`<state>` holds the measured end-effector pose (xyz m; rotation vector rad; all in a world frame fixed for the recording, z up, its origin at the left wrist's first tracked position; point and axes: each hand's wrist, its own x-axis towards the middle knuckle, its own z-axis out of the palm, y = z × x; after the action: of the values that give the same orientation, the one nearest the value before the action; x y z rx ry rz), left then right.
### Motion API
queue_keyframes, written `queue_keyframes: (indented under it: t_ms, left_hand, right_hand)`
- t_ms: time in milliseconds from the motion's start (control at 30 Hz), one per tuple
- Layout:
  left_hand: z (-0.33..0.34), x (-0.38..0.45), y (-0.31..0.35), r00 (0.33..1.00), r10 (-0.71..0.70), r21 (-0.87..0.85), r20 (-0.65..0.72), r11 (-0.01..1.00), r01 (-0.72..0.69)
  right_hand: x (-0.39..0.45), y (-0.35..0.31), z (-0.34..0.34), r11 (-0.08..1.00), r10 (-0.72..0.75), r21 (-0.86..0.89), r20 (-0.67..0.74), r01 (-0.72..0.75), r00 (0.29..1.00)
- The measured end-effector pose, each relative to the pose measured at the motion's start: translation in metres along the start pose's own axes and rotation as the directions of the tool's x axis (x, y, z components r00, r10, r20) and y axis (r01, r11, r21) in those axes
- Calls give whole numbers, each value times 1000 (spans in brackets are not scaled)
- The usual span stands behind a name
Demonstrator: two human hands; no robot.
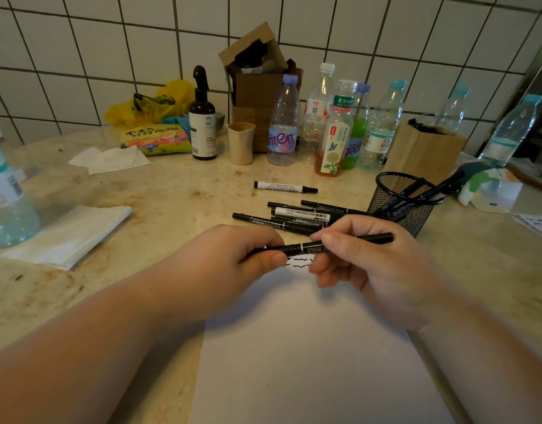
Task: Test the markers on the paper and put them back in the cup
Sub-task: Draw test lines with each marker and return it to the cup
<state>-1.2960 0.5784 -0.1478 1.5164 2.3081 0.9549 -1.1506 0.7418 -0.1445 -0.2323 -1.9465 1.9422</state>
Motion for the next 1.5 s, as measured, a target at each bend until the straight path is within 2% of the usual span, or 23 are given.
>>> queue_keyframes:
  t_ms: [133,200,267,300,367,433,567,667,800,900,1000,1067,1167,1233,1300,1333,1400,1500]
  left_hand:
    - [-2,-1,-1,1000,-14,-45,-20,999,13]
    - [-5,-1,0,998,-50,-81,-24,996,48]
    - [-8,-1,0,996,-83,-88,-20,993,81]
    - [-8,-1,-1,995,-94,-83,-21,992,92]
    - [-7,-1,-2,995,-98,-54,-17,994,97]
    - [-6,-1,-2,995,-97,-24,-7,995,97]
    - [-5,-2,-3,995,-104,-18,-6,994,104]
    - [-6,-2,-3,995,-103,-32,-18,994,102]
    - [-6,-3,-3,995,-97,-22,-29,995,96]
    - [-6,-2,-2,995,-90,-19,-32,996,90]
    - [-6,-2,-1,995,-95,-43,-40,995,93]
    - [-7,-1,-1,994,-98,-38,-40,995,96]
    - [-6,1,-3,993,-116,6,-26,993,116]
    - [-5,1,-5,993,-116,77,-10,990,116]
    - [-5,1,-8,993,-115,187,18,976,109]
    - [-5,1,-10,993,-114,246,38,964,101]
    - [-7,0,-12,990,-123,326,68,941,94]
    - [-9,0,-13,987,-143,319,75,941,112]
  right_hand:
    - [0,-2,-4,994,-4,110,-13,6,1000]
    - [-1,-8,-9,985,-40,162,-90,54,995]
    - [-1,-14,-18,977,-97,161,-230,137,968]
    - [0,-16,-23,979,-131,103,-333,174,934]
    - [0,-17,-33,976,-217,-107,-541,189,812]
    - [0,-18,-38,952,-300,-245,-655,181,694]
    - [-1,-19,-42,918,-389,-355,-723,176,571]
    - [1,-18,-46,911,-397,-390,-745,133,536]
    - [6,-18,-50,924,-362,-368,-748,105,556]
    - [7,-19,-48,935,-350,-308,-732,175,585]
    - [4,-19,-42,894,-441,-391,-675,220,591]
    - [4,-15,-40,847,-488,-500,-602,178,632]
    - [7,-2,-33,746,-377,-664,-359,49,854]
    - [10,8,-27,597,-286,-801,-168,39,943]
    - [12,18,-23,469,-184,-882,-43,49,982]
    - [12,20,-22,431,-152,-901,-26,42,988]
    - [12,19,-19,390,-137,-921,-54,3,989]
    - [11,4,-11,338,-81,-938,-109,-76,991]
